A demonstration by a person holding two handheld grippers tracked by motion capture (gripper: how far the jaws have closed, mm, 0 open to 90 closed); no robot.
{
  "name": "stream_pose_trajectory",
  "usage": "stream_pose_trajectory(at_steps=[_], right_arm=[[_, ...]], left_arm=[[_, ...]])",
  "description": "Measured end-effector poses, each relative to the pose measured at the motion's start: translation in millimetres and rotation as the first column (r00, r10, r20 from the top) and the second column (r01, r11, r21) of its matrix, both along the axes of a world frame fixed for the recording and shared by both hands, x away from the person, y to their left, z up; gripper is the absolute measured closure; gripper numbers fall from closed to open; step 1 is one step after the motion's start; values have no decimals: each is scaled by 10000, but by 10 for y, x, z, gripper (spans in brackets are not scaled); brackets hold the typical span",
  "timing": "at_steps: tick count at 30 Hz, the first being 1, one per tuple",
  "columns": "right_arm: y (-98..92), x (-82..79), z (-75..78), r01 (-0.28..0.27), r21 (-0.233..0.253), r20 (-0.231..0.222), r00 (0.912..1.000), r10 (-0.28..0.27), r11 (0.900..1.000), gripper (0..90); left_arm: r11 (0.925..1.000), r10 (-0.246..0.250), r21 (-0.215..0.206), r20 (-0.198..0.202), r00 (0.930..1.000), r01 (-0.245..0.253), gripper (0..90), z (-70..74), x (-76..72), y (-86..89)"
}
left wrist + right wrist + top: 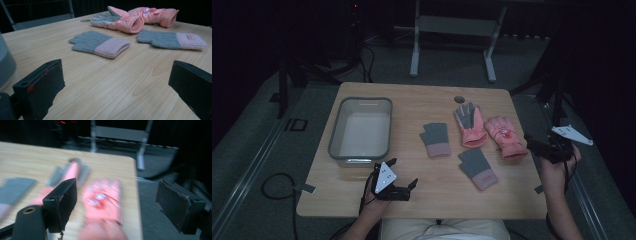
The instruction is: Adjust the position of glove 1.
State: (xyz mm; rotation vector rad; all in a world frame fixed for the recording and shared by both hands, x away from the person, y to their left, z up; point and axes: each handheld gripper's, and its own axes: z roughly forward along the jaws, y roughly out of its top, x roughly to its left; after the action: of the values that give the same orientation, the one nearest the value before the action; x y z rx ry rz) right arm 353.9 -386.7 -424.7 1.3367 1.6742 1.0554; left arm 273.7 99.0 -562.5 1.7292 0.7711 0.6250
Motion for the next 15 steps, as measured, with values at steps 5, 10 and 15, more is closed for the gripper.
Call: stream_pose_trajectory(at_steps=[5,10,15], right_arm=[[182,111,156,-662,176,-103,9977,664,9976,139],[481,217,269,-1528,481,-15,9882,1531,9871,115],[696,246,300,-2071,500,312,9781,2057,9771,115]], left_arm=[[10000,-29,-66,-40,10000,29,0,0,4,8],[9999,-5,-156,-24,10000,5,0,-2,2,16],[9998,-32,-172,-46,10000,31,0,-2,4,16]])
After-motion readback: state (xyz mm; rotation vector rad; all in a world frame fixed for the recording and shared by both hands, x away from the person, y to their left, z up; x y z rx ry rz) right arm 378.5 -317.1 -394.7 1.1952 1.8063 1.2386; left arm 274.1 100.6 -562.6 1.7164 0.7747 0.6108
